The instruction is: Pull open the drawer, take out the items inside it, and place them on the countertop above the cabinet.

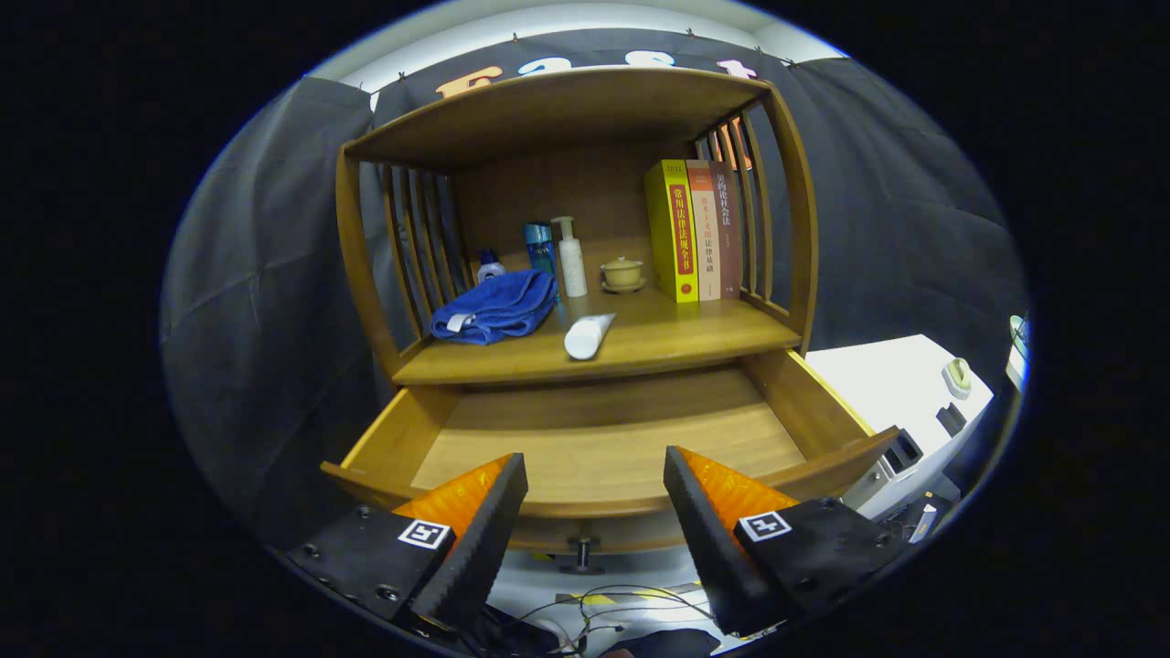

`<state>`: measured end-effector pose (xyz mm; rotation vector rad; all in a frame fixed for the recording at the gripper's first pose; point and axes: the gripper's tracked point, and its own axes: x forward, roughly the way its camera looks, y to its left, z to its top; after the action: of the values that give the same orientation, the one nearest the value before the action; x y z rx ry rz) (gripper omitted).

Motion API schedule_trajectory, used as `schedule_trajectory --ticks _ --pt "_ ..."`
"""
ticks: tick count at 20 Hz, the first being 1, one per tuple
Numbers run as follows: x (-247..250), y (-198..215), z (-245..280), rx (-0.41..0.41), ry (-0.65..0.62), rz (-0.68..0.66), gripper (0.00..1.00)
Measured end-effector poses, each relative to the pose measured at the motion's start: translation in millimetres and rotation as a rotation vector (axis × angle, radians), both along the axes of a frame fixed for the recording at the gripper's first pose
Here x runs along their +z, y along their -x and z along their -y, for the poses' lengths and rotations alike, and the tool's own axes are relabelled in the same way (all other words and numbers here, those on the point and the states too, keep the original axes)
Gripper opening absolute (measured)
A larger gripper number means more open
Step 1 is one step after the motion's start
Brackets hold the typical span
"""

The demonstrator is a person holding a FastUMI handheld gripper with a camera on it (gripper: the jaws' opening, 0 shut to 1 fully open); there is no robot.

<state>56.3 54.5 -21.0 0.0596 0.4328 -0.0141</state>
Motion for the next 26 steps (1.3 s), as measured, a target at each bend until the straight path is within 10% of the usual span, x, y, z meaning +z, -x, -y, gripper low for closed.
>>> schedule_trajectory --ticks 26 --pt "-60.7 -10.5 10.8 -0.029 0.046 0.061 0.99"
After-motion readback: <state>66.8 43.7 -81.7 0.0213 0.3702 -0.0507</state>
